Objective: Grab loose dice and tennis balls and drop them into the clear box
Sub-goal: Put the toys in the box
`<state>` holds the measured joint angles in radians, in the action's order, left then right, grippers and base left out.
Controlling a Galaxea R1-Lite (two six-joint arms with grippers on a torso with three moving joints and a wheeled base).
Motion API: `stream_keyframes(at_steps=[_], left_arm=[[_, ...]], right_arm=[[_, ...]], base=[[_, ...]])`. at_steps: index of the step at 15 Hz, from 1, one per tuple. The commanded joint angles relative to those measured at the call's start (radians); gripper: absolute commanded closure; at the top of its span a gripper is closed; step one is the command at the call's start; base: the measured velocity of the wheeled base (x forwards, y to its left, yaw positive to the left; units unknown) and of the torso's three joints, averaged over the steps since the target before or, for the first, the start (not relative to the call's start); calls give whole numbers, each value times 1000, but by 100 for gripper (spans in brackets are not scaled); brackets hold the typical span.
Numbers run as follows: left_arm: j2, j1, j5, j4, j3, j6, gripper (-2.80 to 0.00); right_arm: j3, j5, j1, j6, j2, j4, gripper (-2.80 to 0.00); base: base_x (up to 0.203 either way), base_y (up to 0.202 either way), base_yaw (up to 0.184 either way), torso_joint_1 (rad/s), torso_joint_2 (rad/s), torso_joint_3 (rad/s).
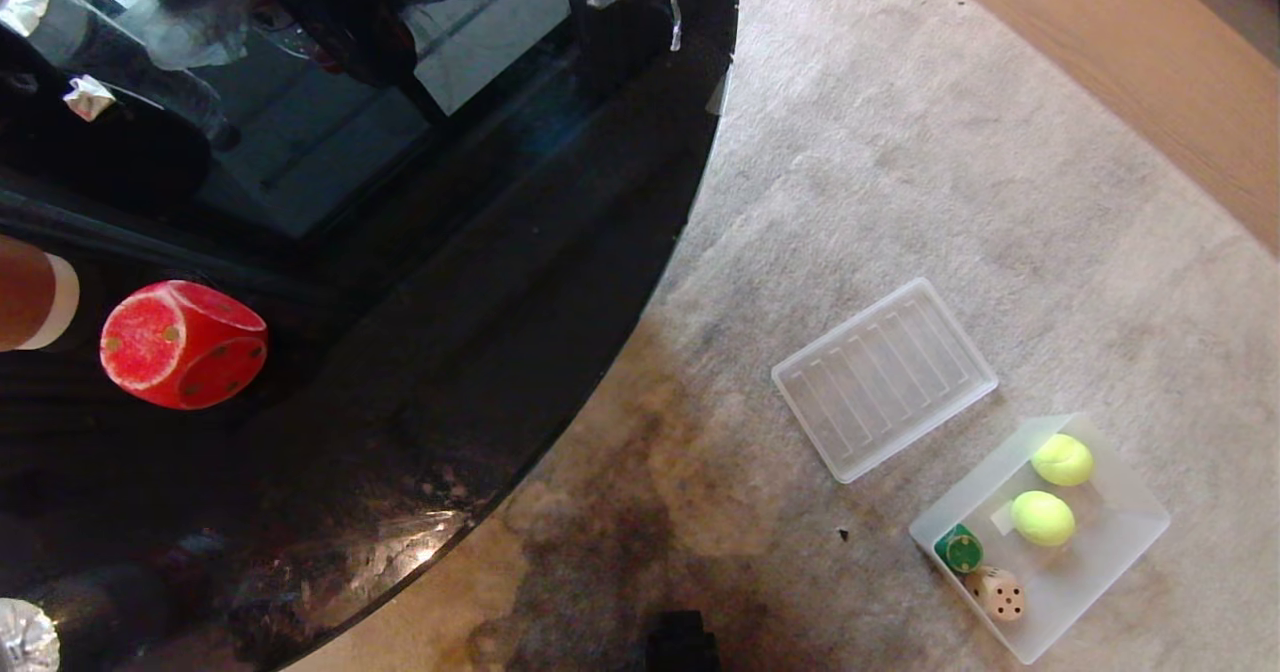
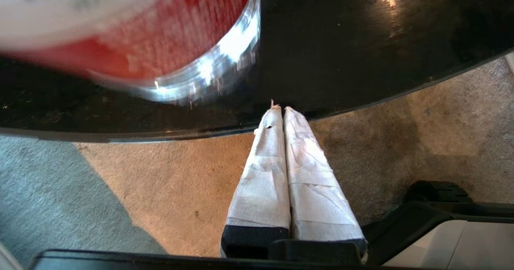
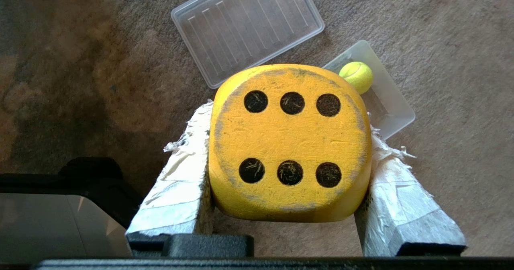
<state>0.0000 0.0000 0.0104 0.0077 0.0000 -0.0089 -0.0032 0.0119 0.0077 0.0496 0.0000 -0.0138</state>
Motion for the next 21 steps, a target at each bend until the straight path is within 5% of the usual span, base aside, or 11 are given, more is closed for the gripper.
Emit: stream_keyframes(at_steps=[1,14,21], left_arm=[[0,0,0,2,0,0,0],[0,0,0,2,0,0,0],[0,0,0,2,0,0,0]], right_arm=[[0,0,0,1,-2,0,0],[0,0,0,3,-2,0,0],[0,1,0,0,-2,-2,0]], base=[[0,0,0,2,3,-40],[1,6,-105,2,2,-2],[0,0,0,0,0,0]])
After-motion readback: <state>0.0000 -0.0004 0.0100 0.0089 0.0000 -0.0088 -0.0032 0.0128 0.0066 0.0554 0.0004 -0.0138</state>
